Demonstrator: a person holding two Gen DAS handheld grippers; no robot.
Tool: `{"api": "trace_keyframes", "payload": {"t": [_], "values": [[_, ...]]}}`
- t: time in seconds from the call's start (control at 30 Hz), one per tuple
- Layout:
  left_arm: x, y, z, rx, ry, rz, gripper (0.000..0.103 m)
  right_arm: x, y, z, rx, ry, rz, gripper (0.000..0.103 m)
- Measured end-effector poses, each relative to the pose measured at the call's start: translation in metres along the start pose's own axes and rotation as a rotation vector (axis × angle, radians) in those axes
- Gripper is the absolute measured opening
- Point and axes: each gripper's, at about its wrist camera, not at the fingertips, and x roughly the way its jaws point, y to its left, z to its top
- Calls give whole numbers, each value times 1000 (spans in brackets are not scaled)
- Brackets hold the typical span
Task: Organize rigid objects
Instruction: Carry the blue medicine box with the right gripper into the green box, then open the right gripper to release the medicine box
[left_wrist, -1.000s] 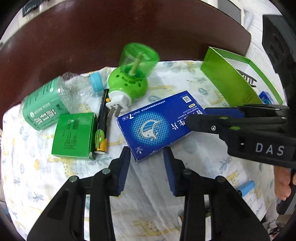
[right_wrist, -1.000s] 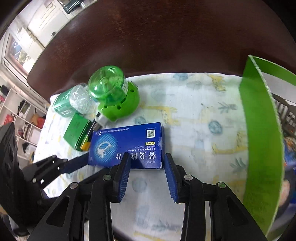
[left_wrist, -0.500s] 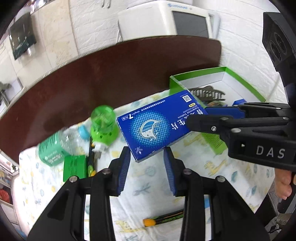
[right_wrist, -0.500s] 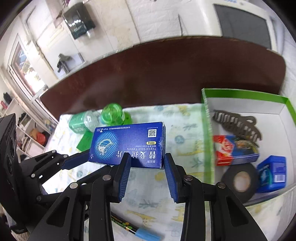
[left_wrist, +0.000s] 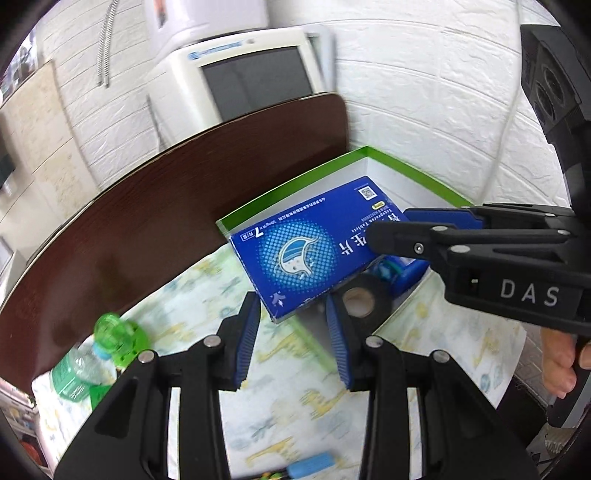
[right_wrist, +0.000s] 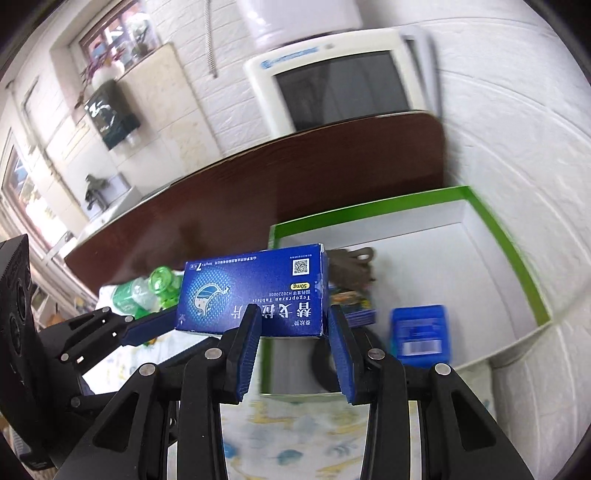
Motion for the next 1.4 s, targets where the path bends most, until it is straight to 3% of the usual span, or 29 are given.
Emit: {"api": "trace_keyframes", "payload": {"t": [0.57, 1.4], "values": [[58, -62, 55, 130, 39, -48, 35, -8, -101, 11, 179, -55, -64, 39], [131, -70, 72, 143, 136, -58, 38, 32, -134, 13, 233, 2, -157, 39]]}}
